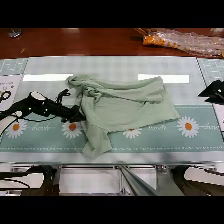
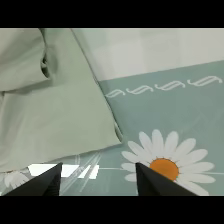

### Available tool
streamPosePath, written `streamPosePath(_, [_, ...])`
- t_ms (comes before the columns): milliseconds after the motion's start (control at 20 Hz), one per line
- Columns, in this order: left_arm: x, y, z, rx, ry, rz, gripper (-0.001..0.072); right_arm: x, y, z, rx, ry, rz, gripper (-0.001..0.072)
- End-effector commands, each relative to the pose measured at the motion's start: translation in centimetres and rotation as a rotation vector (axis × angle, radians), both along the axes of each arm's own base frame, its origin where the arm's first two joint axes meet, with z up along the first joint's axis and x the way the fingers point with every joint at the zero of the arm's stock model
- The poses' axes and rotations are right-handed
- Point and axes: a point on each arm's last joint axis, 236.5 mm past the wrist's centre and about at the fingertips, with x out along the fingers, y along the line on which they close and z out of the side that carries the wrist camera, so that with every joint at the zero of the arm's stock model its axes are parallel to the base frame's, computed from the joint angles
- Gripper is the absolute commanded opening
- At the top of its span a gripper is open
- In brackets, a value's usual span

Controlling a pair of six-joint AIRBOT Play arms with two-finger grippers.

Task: Fold the shirts.

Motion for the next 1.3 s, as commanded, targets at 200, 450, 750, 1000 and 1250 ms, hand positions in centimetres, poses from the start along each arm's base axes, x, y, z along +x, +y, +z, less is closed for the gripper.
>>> streamPosePath(200, [0.0, -0.5, 1.2, -0.040, -0.028, -0.024, 0.0022, -5.2, 1.2, -7.9, 0.117, 0.134, -0.102, 0.0576])
streamPosePath(450, [0.0, -0.5, 1.4, -0.040, -0.038, -0.026, 0.0022, -2.6, 4.9, -11.1, 0.079, 0.121, -0.036, 0.0531])
streamPosePath(750, [0.3, -0.4, 1.5, -0.039, -0.044, -0.025, 0.0022, -0.4, 9.9, -13.9, 0.132, 0.138, 0.010, 0.0477])
streamPosePath(1000, [4.9, -0.1, 6.0, -0.038, -0.222, -0.037, 0.0019, 2.4, 14.1, -8.7, 0.252, -0.033, 0.120, 0.0020])
streamPosePath(1250, [11.4, 2.0, 33.5, 0.023, -0.984, -0.001, 0.0020, 8.4, 14.7, 17.8, 0.114, -0.758, 0.175, 0.0019])
